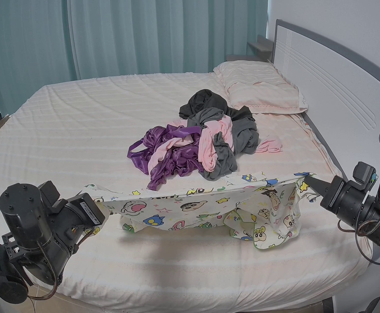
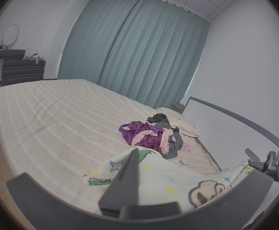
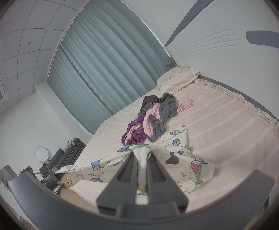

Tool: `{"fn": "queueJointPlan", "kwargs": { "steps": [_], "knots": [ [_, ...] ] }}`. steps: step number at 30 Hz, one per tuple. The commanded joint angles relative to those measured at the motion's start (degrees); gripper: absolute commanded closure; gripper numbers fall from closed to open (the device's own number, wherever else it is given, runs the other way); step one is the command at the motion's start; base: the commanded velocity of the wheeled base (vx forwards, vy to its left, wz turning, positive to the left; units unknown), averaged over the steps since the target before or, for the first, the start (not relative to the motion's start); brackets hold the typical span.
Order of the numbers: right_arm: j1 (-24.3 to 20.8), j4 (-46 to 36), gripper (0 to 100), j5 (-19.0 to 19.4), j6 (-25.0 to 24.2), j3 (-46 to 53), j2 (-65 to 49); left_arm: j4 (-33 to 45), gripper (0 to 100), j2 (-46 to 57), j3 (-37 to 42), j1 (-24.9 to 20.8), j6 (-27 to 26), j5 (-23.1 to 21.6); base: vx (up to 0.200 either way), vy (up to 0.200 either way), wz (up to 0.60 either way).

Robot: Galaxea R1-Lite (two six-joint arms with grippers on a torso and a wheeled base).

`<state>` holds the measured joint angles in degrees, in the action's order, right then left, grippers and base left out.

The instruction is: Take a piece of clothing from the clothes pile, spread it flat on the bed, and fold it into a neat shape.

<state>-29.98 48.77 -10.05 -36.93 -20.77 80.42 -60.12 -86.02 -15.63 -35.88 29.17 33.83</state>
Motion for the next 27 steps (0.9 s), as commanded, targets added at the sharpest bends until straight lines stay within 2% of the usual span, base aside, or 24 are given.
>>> {"fn": "queueJointPlan", "kwargs": {
  "steps": [1, 27],
  "knots": [
    [0.27, 0.00, 100, -0.06, 0.01, -0.06, -0.79, 0.01, 100, 0.32, -0.19, 0.11, -0.08, 0.62, 0.000, 0.200, 0.00],
    [1.15, 0.09, 100, 0.03, 0.10, -0.67, -2.90, 0.27, 100, 4.63, -0.46, 0.02, -2.80, 3.35, 0.000, 0.200, 0.00]
  ]
}}
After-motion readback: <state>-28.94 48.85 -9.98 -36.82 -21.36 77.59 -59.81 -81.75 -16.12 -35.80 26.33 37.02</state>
